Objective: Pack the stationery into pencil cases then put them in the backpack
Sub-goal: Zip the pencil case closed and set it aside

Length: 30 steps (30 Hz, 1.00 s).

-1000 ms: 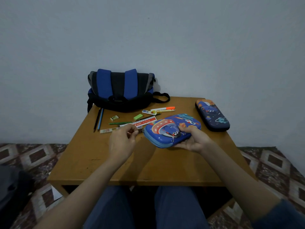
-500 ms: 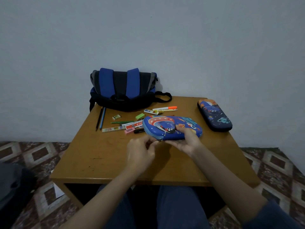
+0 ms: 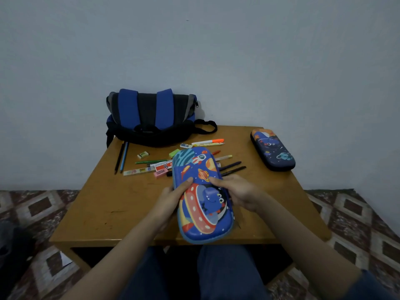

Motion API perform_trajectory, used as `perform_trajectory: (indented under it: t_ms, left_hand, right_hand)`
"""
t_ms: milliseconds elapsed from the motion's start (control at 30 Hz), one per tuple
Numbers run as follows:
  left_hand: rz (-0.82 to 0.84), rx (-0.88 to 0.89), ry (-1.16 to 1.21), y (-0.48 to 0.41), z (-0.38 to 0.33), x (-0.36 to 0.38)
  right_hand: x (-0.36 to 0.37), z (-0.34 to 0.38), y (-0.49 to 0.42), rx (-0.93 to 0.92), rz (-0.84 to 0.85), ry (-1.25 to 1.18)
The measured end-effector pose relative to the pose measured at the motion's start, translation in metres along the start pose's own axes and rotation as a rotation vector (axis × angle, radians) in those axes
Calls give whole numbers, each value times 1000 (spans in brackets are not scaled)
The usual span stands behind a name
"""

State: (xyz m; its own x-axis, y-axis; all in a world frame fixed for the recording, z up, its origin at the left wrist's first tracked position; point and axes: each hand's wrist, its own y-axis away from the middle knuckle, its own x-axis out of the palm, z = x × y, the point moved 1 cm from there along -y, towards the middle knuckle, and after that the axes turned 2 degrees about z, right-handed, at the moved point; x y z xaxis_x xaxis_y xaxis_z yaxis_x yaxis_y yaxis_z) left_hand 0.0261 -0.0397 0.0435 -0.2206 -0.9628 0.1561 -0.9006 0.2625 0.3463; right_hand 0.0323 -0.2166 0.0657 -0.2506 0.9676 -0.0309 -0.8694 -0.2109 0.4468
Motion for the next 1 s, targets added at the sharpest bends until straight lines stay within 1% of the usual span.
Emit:
perform_trajectory:
  t_ms: [33, 100, 167, 233, 267, 367, 400, 433, 467, 533, 567, 633, 667, 733, 833, 1000]
  left_hand:
    - [-46, 21, 13, -3, 0, 0]
    - [-116, 65, 10, -8, -1, 0]
    - [-139, 106, -5, -12, -3, 1]
    - [-138, 145, -11, -17, -5, 4]
    - [-117, 142, -23, -19, -8, 9]
    - [-35, 122, -36, -23, -12, 22]
    - [-31, 134, -72, -25, -11, 25]
    - [-49, 172, -177, -28, -9, 26]
    - [-85, 225, -373, -32, -5, 22]
    - [-140, 297, -914, -39, 8, 8]
    - [-126, 305, -1105, -41, 16, 0]
    - [-47, 261, -1318, -45, 33, -14]
    - [-5, 251, -1393, -45, 41, -20]
    - [26, 301, -1475, -43, 51, -25]
    - [23, 313, -1462, -44, 55, -26]
    - [13, 304, -1453, -44, 51, -25]
  right_hand:
    - [2, -3, 3, -29, -19, -12]
    - [6, -11, 12, -105, 9, -87]
    - [12, -26, 23, -147, 71, -205]
    - [22, -42, 33, -156, 68, -281]
    - [23, -47, 36, -168, 20, -309]
    - [15, -52, 37, -237, -199, -363]
    - [8, -49, 36, -254, -263, -366]
    - [-2, -47, 34, -267, -317, -365]
    - [-13, -45, 33, -273, -360, -366]
    - [-37, -41, 26, -264, -443, -393]
    - [-51, -40, 22, -253, -483, -415]
    - [-75, -35, 13, -234, -553, -461]
    - [-85, -32, 8, -231, -578, -480]
    - [-102, -27, -3, -230, -615, -494]
    - [-117, -18, -23, -204, -636, -514]
    - [-124, -2, -56, -150, -640, -475]
